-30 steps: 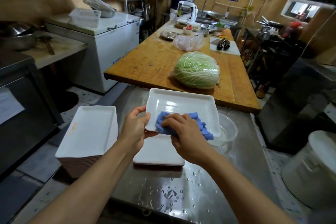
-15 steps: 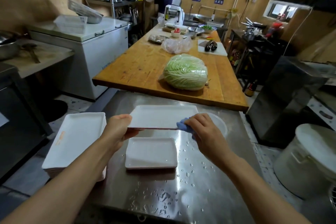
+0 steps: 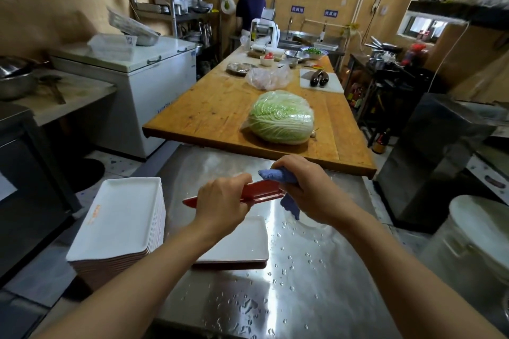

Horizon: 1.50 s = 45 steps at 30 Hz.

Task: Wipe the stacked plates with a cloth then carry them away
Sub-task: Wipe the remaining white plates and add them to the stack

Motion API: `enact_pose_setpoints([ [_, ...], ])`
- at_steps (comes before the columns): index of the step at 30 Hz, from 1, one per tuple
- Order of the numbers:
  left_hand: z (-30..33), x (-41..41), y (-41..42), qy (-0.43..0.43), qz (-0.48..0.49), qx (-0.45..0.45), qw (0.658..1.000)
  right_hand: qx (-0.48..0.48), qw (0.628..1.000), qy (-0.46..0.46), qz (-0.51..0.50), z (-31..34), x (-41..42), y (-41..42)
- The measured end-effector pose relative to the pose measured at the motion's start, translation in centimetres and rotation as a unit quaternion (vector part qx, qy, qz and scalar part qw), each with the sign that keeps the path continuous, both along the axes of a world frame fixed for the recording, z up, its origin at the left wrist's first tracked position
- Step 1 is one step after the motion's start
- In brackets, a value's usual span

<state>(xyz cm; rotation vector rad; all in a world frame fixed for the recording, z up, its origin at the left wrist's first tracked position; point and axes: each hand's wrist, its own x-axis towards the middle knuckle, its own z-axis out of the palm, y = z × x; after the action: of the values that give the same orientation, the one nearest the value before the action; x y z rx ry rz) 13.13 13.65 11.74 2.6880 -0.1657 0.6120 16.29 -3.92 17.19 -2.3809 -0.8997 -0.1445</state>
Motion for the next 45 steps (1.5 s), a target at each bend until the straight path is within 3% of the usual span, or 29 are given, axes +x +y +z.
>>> enact_pose_setpoints([
  [3,0.3,-0.4,0.2,-0.02,-0.001,-0.061,0.998,0.078,0.997,-0.005,-0.003,-0.2,-0.2,0.1],
  [6,0.1,-0.7,0.6,0.019,0.007,-0.14,0.99,0.189,0.98,0.018,-0.061,-0.4,0.1,0.1],
  [10,-0.2,-0.9,1.1,0.114,-0.012,-0.381,0.917,0.258,0.959,-0.004,-0.12,-0.5,0.4,0.6],
  [15,-0.2,-1.3,0.7,0.131,-0.038,-0.531,0.837,0.198,0.975,-0.061,-0.085,-1.6,-1.1,4.1],
  [21,0.2,-1.6,0.7,0.132,-0.048,-0.568,0.811,0.07,0.977,-0.165,-0.119,-2.7,0.1,6.0],
  [25,0.3,-1.8,1.4,0.134,-0.035,-0.607,0.783,0.037,0.969,-0.195,-0.145,-3.9,0.6,5.2],
  [32,0.4,-1.8,1.1,0.135,-0.024,-0.685,0.715,0.146,0.974,-0.064,-0.163,-4.8,0.7,4.3],
  [38,0.5,0.0,0.7,0.109,0.019,-0.756,0.645,0.112,0.973,-0.002,-0.203,-6.1,-1.0,5.3],
  [45,0.4,1.8,0.2,0.052,0.056,-0.785,0.614,0.166,0.958,0.095,-0.212,-6.8,-2.1,3.6],
])
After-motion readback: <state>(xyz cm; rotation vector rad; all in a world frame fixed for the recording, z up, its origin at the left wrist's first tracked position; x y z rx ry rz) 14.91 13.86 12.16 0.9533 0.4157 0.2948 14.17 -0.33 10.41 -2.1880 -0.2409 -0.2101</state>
